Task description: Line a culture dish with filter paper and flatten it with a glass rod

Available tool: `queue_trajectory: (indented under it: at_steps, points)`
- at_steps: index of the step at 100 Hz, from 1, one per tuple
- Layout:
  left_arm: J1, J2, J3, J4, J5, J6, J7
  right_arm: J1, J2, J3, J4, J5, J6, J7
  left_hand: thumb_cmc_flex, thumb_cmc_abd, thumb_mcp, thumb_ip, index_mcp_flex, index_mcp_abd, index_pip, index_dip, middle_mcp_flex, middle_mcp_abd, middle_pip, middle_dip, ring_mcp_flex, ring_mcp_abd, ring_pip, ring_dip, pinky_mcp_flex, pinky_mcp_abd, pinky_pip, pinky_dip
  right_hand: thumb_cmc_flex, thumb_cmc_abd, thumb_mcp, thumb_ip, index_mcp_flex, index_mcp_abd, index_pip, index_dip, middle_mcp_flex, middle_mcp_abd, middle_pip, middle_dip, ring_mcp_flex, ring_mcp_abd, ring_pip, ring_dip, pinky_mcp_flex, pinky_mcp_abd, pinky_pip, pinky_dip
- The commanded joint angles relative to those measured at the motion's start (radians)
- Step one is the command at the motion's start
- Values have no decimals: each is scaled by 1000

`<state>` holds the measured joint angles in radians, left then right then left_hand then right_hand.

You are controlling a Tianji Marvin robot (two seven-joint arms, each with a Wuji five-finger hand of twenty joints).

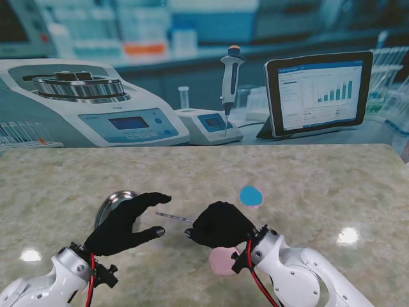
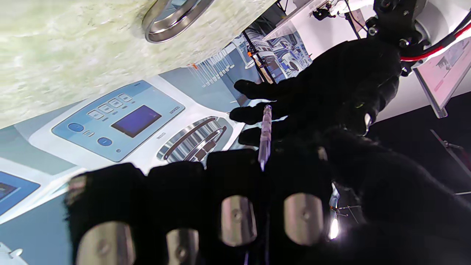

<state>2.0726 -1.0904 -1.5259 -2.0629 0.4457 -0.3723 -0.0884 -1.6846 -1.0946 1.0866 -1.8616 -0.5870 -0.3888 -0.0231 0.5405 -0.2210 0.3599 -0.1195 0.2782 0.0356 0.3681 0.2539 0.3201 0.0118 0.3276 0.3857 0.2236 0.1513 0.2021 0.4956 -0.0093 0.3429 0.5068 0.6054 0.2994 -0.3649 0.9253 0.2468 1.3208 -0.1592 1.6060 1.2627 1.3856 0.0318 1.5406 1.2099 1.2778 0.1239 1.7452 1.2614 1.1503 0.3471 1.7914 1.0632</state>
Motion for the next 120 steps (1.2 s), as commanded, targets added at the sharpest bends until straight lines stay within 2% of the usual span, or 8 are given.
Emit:
queue_trajectory:
  at_steps: [1, 7, 29, 32, 36, 63, 84, 120]
  points:
    - [9, -2, -7, 2, -8, 3, 2, -17, 2, 13, -10, -1, 14, 6, -16, 33, -36, 39, -25, 2, -21, -15, -41, -20, -20, -15, -32, -28, -25, -8, -17, -31, -47, 1, -35, -27, 32, 41, 47, 74, 114, -9, 58, -30, 190, -1, 28, -122, 122, 44, 56, -25, 302, 50]
    - [12, -4, -10, 4, -11, 4, 9, -26, 4, 30, -16, 2, 22, 21, 17, 50, -105, 51, -25, -1, -31, -21, -45, -15, -26, -15, -32, -27, -41, 7, -15, -31, -87, 32, -35, -28, 35, 42, 48, 75, 119, -10, 58, -35, 202, -2, 27, -126, 127, 60, 55, -24, 303, 78]
    - [26, -10, -21, 12, 19, 6, 38, -54, 7, 97, -37, 19, 94, 60, 22, 83, -155, 54, -26, -9, -98, -57, -83, -13, -73, -52, -56, -34, -87, -11, -27, -46, -205, 6, -47, -39, 61, 44, 49, 85, 138, -16, 56, -47, 221, -1, 28, -144, 129, 125, 53, -9, 303, 188]
    - [29, -10, -21, 14, 24, 8, 42, -57, 8, 106, -41, 22, 109, 66, 25, 90, -161, 54, -30, -8, -105, -61, -94, -4, -79, -55, -65, -36, -93, -12, -36, -51, -217, 5, -47, -39, 61, 44, 49, 85, 139, -17, 56, -47, 221, 0, 28, -144, 129, 127, 53, -7, 303, 192]
    - [33, -11, -21, 16, 34, 12, 50, -58, 8, 117, -41, 20, 124, 68, 86, 123, -278, 71, -31, -8, -117, -66, -104, 9, -83, -63, -72, -39, -101, -9, -34, -55, -268, 42, -47, -40, 62, 43, 49, 84, 140, -17, 56, -48, 222, 1, 28, -146, 129, 131, 53, -7, 303, 197]
    - [57, -13, -12, 43, 96, 8, 84, -32, 10, 188, -16, 36, 234, 124, 136, 147, -334, 75, -55, -1, -148, -83, -141, 10, -136, -86, -128, -62, -133, -30, -79, -81, -354, 9, -50, -40, 71, 44, 49, 82, 143, -18, 56, -49, 221, 6, 29, -147, 127, 140, 53, -5, 303, 211]
    - [67, -12, -1, 69, 152, -16, 108, 28, 17, 224, 39, 30, 315, 179, 164, 171, -378, 80, -55, -14, -164, -94, -146, 8, -171, -93, -163, -78, -146, -79, -76, -93, -437, -101, -53, -38, 73, 44, 49, 81, 144, -18, 56, -51, 221, 7, 29, -149, 127, 143, 52, -3, 303, 217]
    - [54, -6, 33, 59, 222, 74, 107, 170, 26, 200, 167, 14, 450, 257, 165, 190, -382, 78, -49, -14, -164, -94, -148, 11, -171, -89, -176, -79, -150, -87, -73, -90, -456, -152, -51, -34, 71, 44, 48, 80, 143, -18, 56, -52, 221, 7, 30, -153, 126, 145, 53, -6, 303, 221]
